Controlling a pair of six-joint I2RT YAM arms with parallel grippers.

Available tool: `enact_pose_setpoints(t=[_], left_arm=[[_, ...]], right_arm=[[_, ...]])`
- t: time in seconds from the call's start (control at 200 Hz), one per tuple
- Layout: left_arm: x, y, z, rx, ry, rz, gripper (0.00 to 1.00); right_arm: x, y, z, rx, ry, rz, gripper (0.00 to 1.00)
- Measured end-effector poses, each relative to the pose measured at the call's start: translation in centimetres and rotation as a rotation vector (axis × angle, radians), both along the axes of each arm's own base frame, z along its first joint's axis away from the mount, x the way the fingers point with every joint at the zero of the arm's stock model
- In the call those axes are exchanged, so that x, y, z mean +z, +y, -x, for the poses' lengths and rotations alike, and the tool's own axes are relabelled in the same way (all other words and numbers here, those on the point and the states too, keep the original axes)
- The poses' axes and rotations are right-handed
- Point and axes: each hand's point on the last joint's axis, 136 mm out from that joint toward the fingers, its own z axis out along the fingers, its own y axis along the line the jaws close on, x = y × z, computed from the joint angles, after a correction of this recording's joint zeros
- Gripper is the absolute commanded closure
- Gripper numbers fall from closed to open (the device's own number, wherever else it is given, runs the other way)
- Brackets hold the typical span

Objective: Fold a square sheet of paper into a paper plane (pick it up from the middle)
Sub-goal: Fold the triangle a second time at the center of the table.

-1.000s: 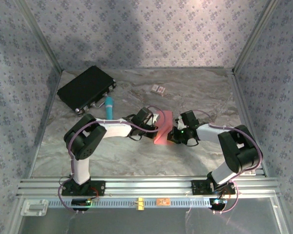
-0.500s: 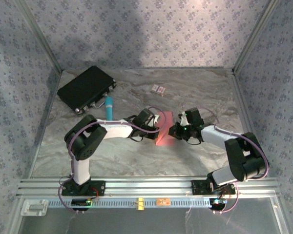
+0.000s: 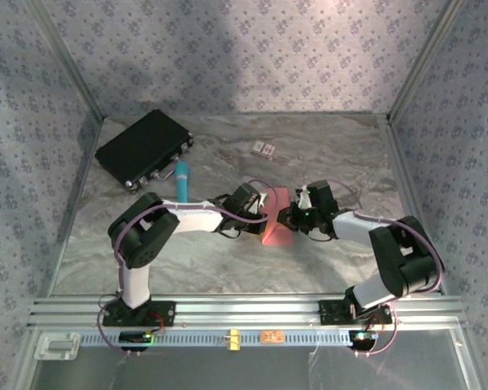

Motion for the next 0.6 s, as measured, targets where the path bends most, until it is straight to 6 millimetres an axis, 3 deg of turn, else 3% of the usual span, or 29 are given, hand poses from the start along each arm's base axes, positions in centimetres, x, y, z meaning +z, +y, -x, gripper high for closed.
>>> enact_pose_setpoints(t=[0.27, 0.6], left_arm=[[0.0, 0.0, 0.0, 0.0, 0.0, 0.0, 1.0], [0.0, 0.0, 0.0, 0.0, 0.0, -0.001, 1.0]], right_arm=[[-1.4, 0.9, -0.2, 0.002, 0.044, -0.034, 1.0], [-1.6, 1.3, -0.6, 0.001, 0.038, -0.052, 1.0]])
